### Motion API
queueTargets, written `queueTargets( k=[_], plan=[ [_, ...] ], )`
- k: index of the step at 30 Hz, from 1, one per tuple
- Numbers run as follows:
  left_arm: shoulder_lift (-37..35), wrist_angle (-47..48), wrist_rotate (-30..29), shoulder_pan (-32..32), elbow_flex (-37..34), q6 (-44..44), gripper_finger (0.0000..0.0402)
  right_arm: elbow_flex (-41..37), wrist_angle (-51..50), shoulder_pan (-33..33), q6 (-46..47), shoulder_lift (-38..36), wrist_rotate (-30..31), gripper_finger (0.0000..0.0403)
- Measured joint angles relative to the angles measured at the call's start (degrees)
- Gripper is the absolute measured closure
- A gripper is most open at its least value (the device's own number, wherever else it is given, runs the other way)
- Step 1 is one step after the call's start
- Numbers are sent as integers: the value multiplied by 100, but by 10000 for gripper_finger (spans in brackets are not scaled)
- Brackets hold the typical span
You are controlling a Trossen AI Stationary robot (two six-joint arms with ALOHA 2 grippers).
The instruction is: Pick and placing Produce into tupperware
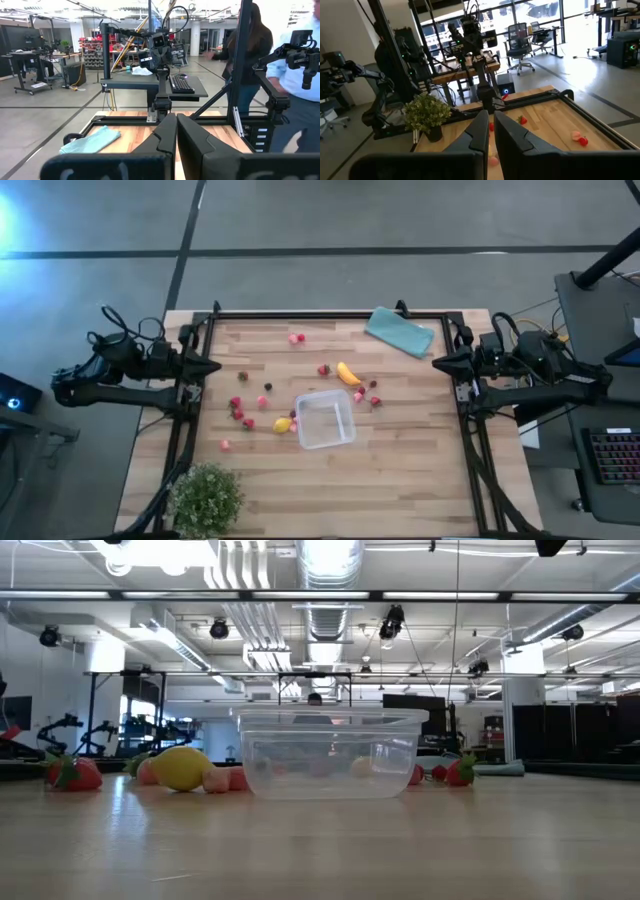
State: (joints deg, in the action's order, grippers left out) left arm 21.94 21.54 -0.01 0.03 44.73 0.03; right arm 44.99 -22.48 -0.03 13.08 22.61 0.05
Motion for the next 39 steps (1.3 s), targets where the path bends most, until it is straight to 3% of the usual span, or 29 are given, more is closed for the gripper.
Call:
queueTargets(
  k=[33, 37, 39],
  plan=[
    [1, 0, 0, -2, 0, 0, 402, 0, 100, 2, -68, 4, 64, 380],
    [1, -136, -44, 0, -6, -326, 402, 0, 286, 2, 620, 54, 218, 380],
    [33, -763, -102, 0, -9, -696, 402, -2, 617, 2, 1008, 139, 302, 380]
  ],
)
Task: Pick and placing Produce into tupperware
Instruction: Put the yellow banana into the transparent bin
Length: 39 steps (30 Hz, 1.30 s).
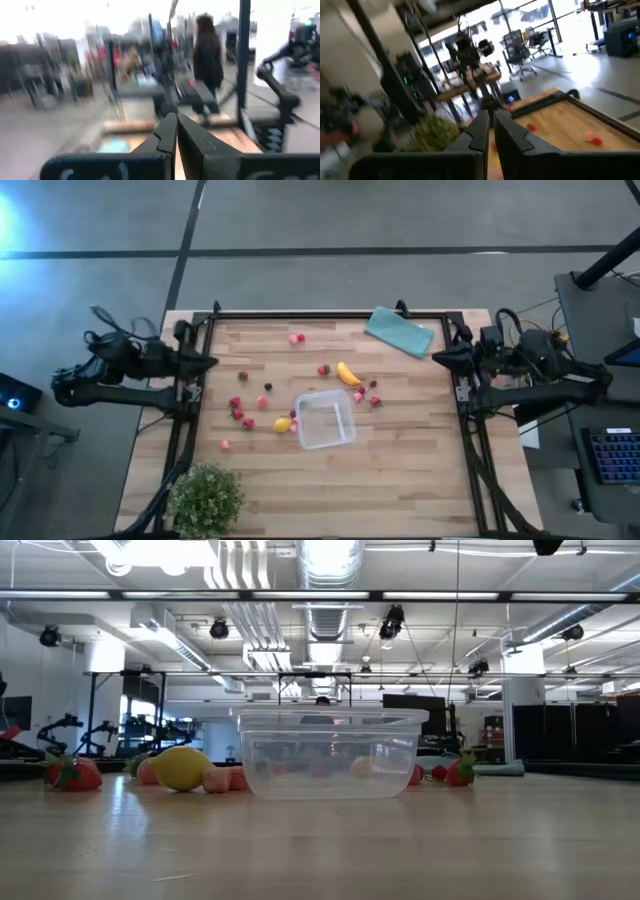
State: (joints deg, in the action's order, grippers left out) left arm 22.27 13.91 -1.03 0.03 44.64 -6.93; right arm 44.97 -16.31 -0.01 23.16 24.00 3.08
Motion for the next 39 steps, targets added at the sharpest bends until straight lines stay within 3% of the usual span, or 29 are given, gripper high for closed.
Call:
queueTargets(
  k=[5, 11, 23, 28, 39],
  plan=[
    [215, -2144, -11, 0, 7, -78, 402, -12, 1095, -2, 243, 387, 61, 380],
    [230, -3761, -18, 0, 11, 1303, 402, -13, 1649, -1, 185, 823, 58, 380],
    [-343, -4267, -43, -1, 35, 1518, 402, -19, 2363, -2, 804, 1570, 128, 380],
    [-409, -4248, -535, 0, 33, 1558, 402, -19, 2945, -2, 1025, 1849, 148, 380],
    [-384, -4090, -722, 0, 6, 1355, 402, -19, 3796, -45, 999, 2716, 516, 380]
  ],
)
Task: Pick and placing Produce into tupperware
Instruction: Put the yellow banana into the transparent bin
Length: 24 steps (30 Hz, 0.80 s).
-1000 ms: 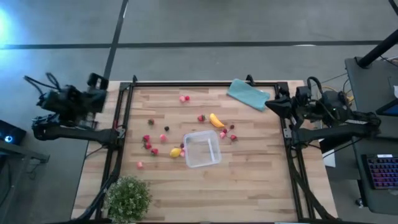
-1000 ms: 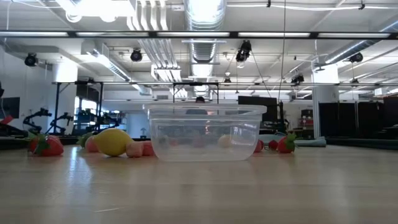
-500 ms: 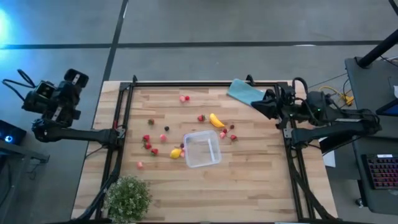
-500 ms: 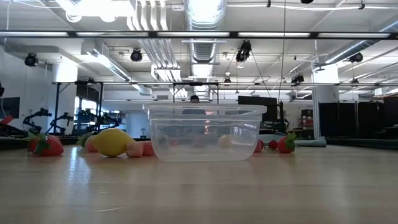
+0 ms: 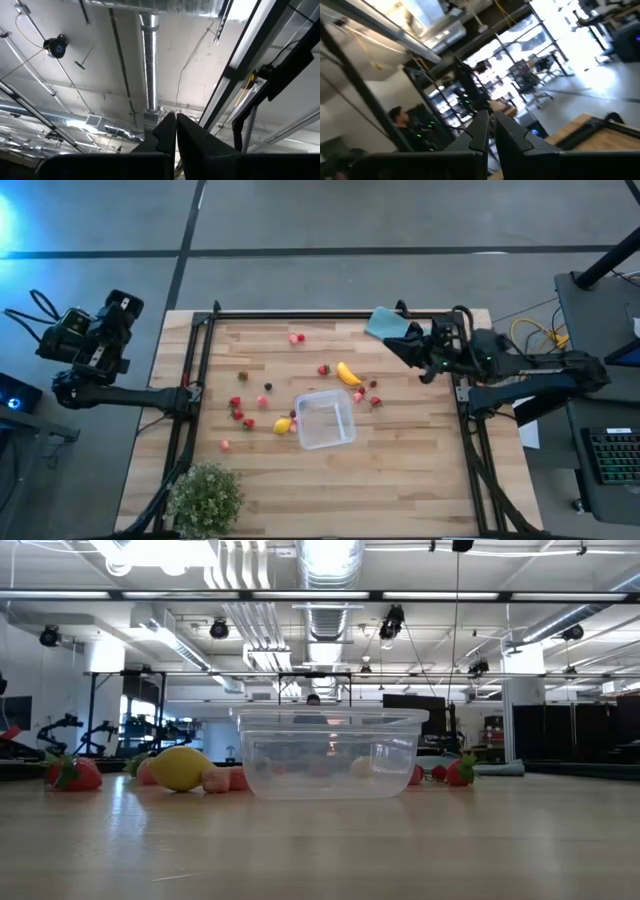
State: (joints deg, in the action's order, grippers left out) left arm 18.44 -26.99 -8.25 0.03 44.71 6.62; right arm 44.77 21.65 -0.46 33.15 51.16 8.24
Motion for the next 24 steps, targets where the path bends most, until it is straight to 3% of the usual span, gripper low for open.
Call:
queueTargets(
  k=[6, 13, 19, 24],
  plan=[
    [336, 479, -181, 0, -11, -140, 402, 17, -712, -424, -221, 209, 119, 378],
    [936, 579, -275, 0, -11, -677, 402, 963, -4008, -1063, 24, 717, 190, 349],
    [1339, 1056, -1208, 2, -11, 12, 402, 1954, -5682, -1436, -529, 1600, 331, 326],
    [1531, 2108, -1337, -2, -11, 54, 402, 2581, -6564, -1910, -1122, 2677, -14, 313]
  ],
)
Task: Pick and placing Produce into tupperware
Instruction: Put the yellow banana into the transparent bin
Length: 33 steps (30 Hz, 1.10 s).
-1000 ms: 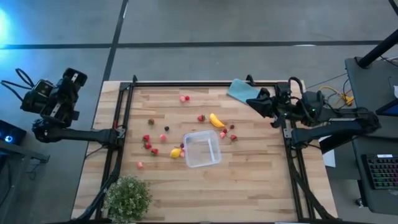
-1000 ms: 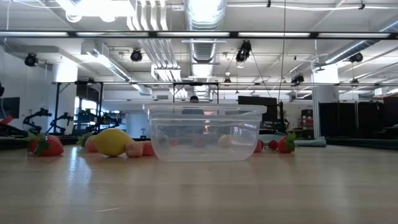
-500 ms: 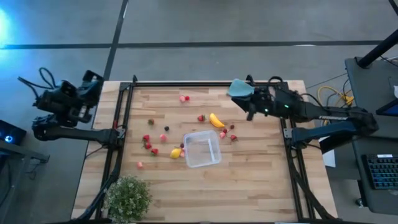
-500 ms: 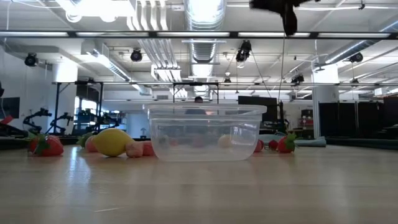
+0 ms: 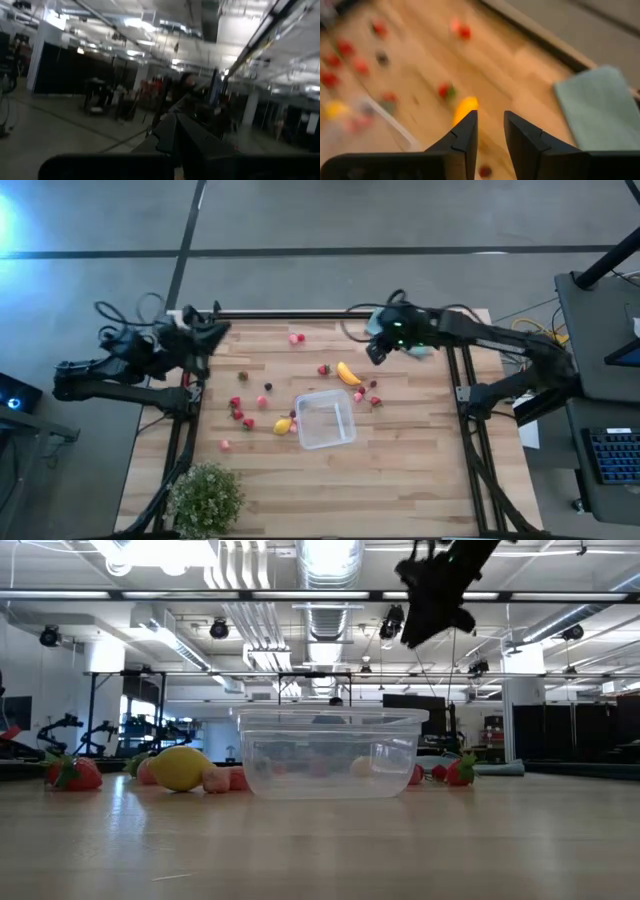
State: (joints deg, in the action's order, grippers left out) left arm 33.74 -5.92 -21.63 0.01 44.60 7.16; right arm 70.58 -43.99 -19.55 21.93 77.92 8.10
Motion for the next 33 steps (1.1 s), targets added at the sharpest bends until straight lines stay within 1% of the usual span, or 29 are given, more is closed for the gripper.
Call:
queueTargets(
  k=[3, 5, 9, 11, 14, 17, 24, 26, 33],
  plan=[
    [137, 41, 2, 0, 0, 191, 402, 282, -500, -229, -395, 744, -310, 302],
    [301, 68, 23, 0, 0, 402, 402, 402, -776, -357, -610, 1209, -346, 293],
    [548, 489, 31, 0, 0, 813, 402, 531, -880, -543, -647, 1981, -386, 272],
    [649, 818, 28, 0, 0, 890, 402, 631, -905, -570, -544, 2230, -589, 262],
    [797, 1071, 18, -4, 0, 705, 402, 816, -911, -559, -374, 2424, -957, 246],
    [892, 1343, 10, -49, 28, 446, 402, 961, -853, -484, -202, 2502, -977, 228],
    [1016, 1964, -138, -205, 26, 396, 402, 1153, -623, -315, 264, 2737, -1058, 186],
    [996, 1970, -140, -228, 26, 391, 402, 1174, -620, -258, 353, 2877, -1160, 180],
    [813, 2248, -138, -229, 24, 439, 402, 1181, -574, -78, 468, 3196, -1104, 175]
  ],
)
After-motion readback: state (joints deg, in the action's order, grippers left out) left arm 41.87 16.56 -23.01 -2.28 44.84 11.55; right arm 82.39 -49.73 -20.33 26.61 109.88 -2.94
